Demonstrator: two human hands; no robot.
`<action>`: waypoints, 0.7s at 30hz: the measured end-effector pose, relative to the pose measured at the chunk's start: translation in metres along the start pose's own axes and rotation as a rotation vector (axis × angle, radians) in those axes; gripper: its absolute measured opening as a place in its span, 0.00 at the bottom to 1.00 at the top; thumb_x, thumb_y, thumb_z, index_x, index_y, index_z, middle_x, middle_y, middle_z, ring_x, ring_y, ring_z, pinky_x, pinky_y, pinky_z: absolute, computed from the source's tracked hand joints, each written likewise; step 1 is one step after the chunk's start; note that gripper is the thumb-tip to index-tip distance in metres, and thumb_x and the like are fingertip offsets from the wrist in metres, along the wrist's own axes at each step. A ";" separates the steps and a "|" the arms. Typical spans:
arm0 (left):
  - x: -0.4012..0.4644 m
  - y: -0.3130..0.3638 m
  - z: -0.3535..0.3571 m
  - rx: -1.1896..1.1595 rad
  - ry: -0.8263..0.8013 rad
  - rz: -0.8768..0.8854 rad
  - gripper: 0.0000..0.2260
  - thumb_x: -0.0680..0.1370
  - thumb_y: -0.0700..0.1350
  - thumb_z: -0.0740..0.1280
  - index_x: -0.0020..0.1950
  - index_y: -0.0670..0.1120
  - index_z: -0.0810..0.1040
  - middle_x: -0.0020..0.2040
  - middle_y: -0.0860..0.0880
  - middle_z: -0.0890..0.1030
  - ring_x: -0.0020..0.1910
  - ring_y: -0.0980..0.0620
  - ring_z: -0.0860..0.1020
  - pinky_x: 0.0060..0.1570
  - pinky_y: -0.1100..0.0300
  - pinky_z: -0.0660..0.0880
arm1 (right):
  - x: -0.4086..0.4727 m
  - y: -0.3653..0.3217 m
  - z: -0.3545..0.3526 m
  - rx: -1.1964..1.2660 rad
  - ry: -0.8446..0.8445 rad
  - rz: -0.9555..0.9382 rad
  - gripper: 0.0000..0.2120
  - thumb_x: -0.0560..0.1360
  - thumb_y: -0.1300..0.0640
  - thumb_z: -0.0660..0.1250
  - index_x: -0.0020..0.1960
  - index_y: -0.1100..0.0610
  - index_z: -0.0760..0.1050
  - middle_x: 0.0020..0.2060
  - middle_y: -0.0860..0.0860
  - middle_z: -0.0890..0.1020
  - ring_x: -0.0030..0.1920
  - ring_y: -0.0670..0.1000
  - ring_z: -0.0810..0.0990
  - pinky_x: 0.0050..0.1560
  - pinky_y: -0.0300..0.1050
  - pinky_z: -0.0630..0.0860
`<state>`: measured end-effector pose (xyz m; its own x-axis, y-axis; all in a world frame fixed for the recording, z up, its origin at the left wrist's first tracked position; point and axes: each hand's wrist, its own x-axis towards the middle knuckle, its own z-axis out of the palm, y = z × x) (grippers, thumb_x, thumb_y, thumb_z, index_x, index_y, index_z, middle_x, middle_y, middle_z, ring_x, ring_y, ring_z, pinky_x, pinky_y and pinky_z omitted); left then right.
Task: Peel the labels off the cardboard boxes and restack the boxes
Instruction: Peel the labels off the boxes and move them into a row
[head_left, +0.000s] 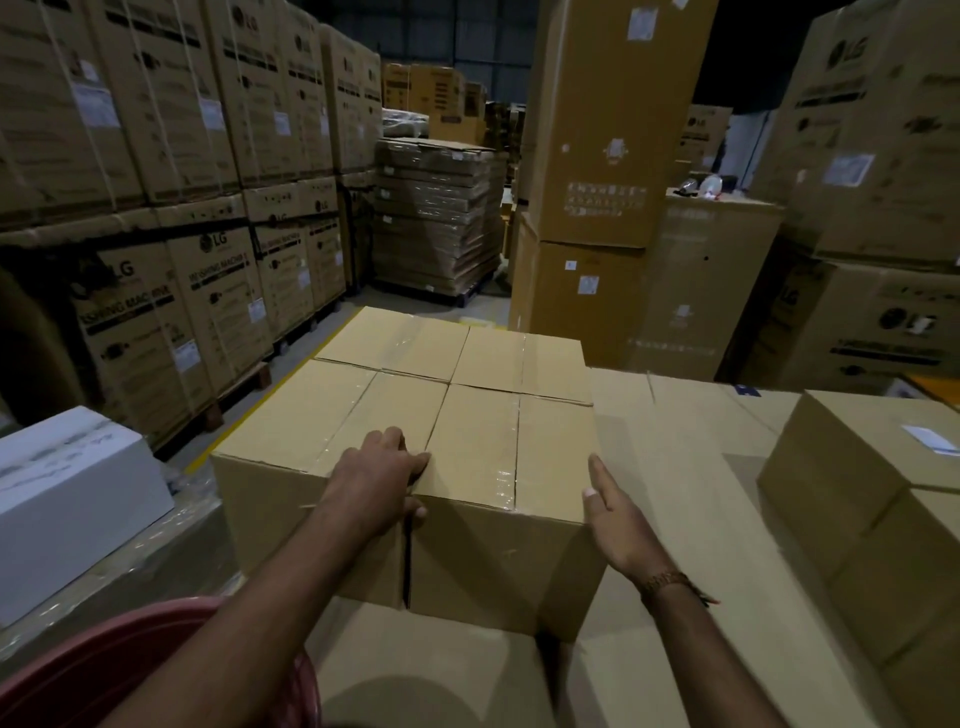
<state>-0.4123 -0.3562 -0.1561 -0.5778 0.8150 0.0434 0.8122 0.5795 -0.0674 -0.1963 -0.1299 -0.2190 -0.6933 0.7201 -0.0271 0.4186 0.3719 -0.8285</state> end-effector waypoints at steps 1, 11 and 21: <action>0.000 0.001 -0.001 0.002 -0.010 -0.004 0.32 0.76 0.62 0.73 0.78 0.57 0.70 0.69 0.48 0.70 0.66 0.48 0.70 0.60 0.50 0.76 | -0.001 -0.001 -0.001 0.013 -0.001 0.004 0.27 0.90 0.51 0.52 0.87 0.46 0.49 0.85 0.46 0.57 0.84 0.52 0.56 0.80 0.49 0.55; 0.006 0.061 -0.040 -0.265 0.084 0.024 0.26 0.81 0.49 0.71 0.79 0.58 0.70 0.77 0.52 0.72 0.71 0.48 0.74 0.66 0.47 0.76 | -0.018 0.010 -0.045 0.111 0.331 0.008 0.24 0.87 0.47 0.61 0.82 0.50 0.66 0.77 0.54 0.72 0.72 0.54 0.74 0.71 0.50 0.72; 0.024 0.268 -0.056 -0.613 0.210 0.194 0.16 0.85 0.54 0.65 0.73 0.55 0.78 0.70 0.54 0.78 0.64 0.53 0.77 0.65 0.49 0.77 | -0.065 0.071 -0.199 -0.014 0.356 -0.076 0.15 0.85 0.52 0.66 0.71 0.48 0.77 0.66 0.45 0.80 0.56 0.43 0.81 0.55 0.42 0.75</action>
<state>-0.2038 -0.1812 -0.1171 -0.4398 0.8518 0.2846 0.8340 0.2698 0.4813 -0.0053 -0.0338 -0.1648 -0.4763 0.8478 0.2330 0.3832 0.4387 -0.8128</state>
